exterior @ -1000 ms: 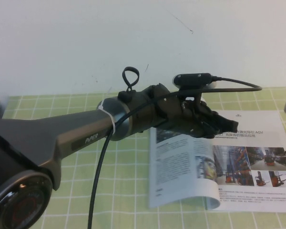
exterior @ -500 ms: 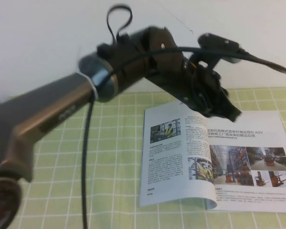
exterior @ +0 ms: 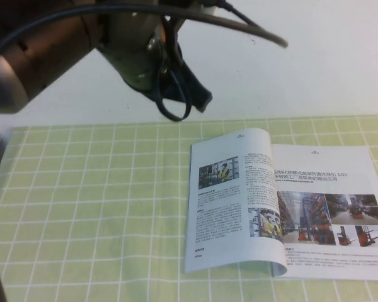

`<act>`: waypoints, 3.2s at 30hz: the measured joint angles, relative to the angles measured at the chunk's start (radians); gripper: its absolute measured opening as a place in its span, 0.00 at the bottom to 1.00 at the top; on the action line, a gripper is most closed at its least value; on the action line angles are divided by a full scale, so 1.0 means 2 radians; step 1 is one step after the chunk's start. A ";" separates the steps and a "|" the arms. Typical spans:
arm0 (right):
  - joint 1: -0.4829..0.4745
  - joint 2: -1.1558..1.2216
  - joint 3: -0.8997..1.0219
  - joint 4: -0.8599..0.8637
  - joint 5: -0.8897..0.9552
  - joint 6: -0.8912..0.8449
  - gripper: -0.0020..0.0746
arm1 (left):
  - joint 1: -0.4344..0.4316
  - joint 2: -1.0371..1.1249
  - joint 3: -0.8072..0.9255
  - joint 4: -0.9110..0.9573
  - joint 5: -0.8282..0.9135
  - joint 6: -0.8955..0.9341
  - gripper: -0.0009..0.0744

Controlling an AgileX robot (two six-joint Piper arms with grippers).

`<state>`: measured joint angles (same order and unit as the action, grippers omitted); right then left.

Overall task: Close book
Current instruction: 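Close the open booklet and leave it lying on the table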

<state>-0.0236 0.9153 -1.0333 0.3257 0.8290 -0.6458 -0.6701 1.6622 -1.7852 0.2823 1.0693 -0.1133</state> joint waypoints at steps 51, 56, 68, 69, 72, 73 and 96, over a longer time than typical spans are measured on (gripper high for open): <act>0.000 0.453 0.103 0.136 -0.189 -0.135 0.02 | -0.027 0.213 0.185 -0.190 -0.400 -0.132 0.01; 0.000 0.453 0.103 0.136 -0.189 -0.133 0.02 | -0.050 0.213 0.185 -0.234 -0.483 -0.126 0.01; 0.000 0.453 0.103 0.136 -0.191 -0.147 0.02 | -0.065 0.213 0.178 -0.344 -0.528 -0.130 0.01; 0.000 0.453 0.103 0.136 -0.192 -0.147 0.02 | -0.068 0.213 0.175 -0.346 -0.527 -0.130 0.01; 0.000 0.453 0.103 0.136 -0.192 -0.147 0.02 | -0.080 0.214 0.151 -0.348 -0.507 -0.130 0.01; 0.000 0.453 0.103 0.136 -0.193 -0.147 0.02 | -0.084 0.214 0.139 -0.348 -0.497 -0.130 0.01; -0.036 0.143 0.113 0.013 -0.190 -0.026 0.02 | -0.044 0.021 -0.008 -0.133 -0.098 0.071 0.01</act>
<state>-0.0956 1.2003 -0.8067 0.3510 0.4499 -0.6981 -0.7580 1.7036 -1.8020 0.0169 0.8730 0.0290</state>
